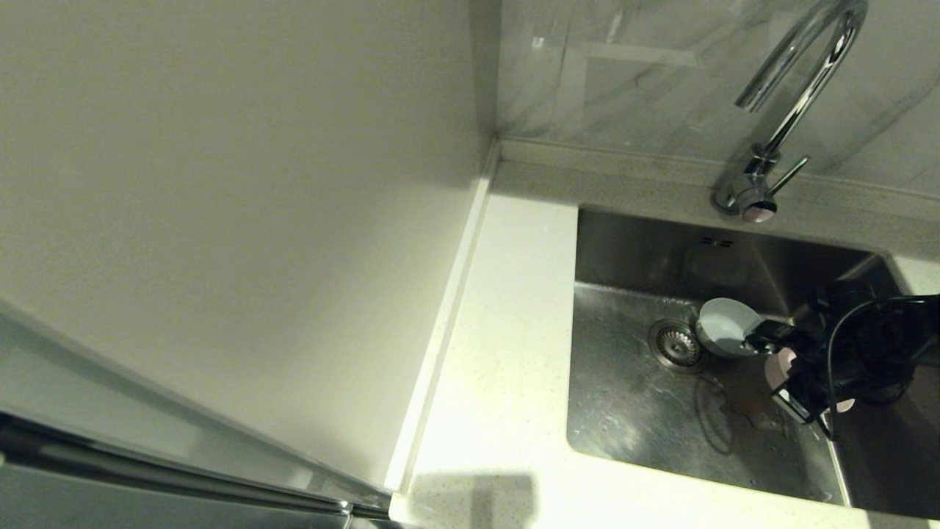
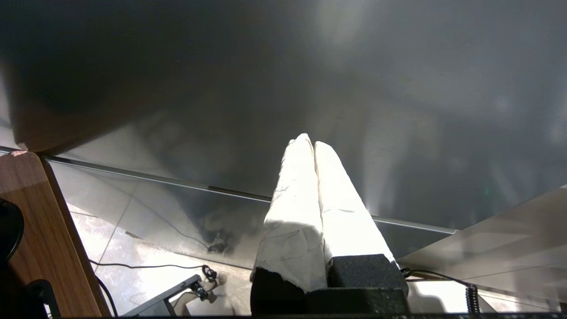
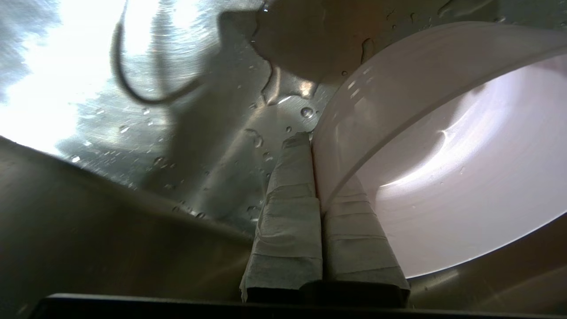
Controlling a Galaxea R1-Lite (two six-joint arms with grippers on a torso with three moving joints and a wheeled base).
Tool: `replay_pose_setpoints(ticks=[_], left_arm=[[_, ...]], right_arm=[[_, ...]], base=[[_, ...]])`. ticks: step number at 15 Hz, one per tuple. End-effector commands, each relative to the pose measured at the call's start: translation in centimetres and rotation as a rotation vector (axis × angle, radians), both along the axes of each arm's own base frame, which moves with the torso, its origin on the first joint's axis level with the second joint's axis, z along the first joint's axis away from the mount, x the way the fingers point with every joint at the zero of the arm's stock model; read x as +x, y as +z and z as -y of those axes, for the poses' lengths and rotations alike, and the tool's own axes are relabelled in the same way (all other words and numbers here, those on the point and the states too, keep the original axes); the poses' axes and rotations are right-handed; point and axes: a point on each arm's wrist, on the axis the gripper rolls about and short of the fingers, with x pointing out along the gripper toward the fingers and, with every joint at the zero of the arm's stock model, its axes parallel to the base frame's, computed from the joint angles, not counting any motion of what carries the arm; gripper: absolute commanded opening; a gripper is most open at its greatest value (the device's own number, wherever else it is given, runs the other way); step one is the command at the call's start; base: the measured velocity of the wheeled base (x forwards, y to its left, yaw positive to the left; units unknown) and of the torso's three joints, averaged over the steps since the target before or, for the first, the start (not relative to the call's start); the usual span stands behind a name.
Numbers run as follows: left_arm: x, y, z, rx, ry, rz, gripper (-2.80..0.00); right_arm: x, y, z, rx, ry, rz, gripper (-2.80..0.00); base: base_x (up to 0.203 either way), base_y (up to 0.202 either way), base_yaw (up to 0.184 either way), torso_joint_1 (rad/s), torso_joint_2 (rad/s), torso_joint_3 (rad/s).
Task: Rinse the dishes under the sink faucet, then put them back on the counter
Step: Put a bowl into the sink
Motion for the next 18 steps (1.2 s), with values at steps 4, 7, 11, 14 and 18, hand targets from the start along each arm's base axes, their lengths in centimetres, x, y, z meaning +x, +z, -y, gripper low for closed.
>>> replay_pose_setpoints(ticks=[4,7,11,14,18], left_arm=[[0.0,-0.1,0.0,0.0,0.0,-0.003,-2.8],[0.0,-0.1,0.0,0.0,0.0,-0.003,-2.8],[0.0,-0.1,0.0,0.0,0.0,-0.003,-2.8],[0.0,-0.1,0.0,0.0,0.0,-0.003,-2.8],[0.0,-0.1,0.0,0.0,0.0,-0.003,-2.8]], right_arm=[[1.1,-2.4,0.6,0.009,-0.005,-0.047,-2.8],[1.4,-3.0,0.7,0.011,-0.006,-0.058,-2.8],[2.1,-3.4,0.8,0.009,-0.005,-0.055,-2.8],[2.4,-3.5,0.8,0.007,-0.003,-0.053,-2.8],[2.6,-3.8,0.9,0.007,-0.004,-0.053,0.0]], base=[[0.0,0.0,0.0,0.0,0.0,0.0],[0.0,0.0,0.0,0.0,0.0,0.0],[0.0,0.0,0.0,0.0,0.0,0.0],[0.0,0.0,0.0,0.0,0.0,0.0],[0.0,0.0,0.0,0.0,0.0,0.0]])
